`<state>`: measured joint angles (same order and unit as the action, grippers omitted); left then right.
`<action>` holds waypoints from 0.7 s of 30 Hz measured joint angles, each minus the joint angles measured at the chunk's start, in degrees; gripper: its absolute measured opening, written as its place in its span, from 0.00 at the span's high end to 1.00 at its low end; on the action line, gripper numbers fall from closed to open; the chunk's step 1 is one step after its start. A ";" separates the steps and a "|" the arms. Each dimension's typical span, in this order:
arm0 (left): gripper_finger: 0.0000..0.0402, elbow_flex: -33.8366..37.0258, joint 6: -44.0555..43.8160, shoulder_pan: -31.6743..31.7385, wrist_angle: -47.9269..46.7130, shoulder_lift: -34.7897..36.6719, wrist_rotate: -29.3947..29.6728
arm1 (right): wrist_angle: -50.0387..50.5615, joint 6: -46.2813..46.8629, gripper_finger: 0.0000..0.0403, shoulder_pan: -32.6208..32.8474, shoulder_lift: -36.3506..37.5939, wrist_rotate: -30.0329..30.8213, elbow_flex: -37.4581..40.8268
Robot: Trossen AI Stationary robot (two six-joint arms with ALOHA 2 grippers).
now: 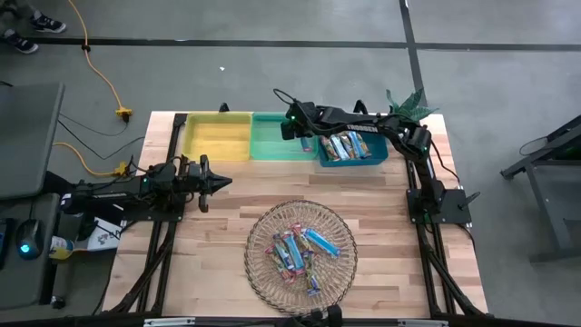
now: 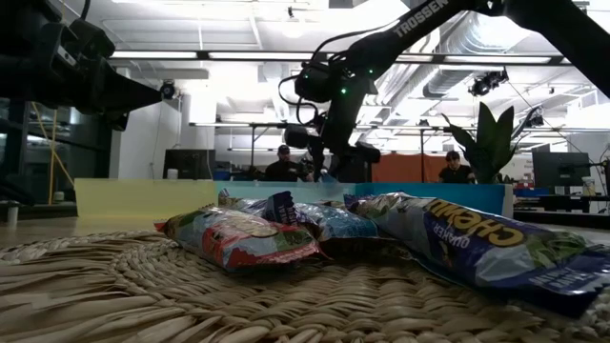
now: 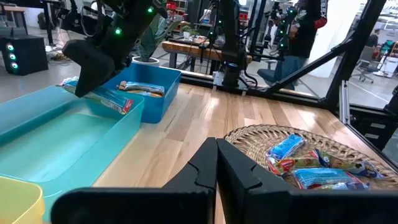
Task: Pick and place Granola Bars by type
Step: Put the red granola bar into the light green bin
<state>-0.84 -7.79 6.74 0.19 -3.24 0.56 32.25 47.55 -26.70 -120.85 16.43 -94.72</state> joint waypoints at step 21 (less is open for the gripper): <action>1.00 0.00 0.02 0.00 0.02 0.02 0.02 | -5.06 -5.82 0.58 0.11 0.53 -7.12 0.00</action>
<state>-0.84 -7.78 6.74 0.20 -3.22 0.58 27.19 41.73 -26.59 -120.33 9.31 -94.72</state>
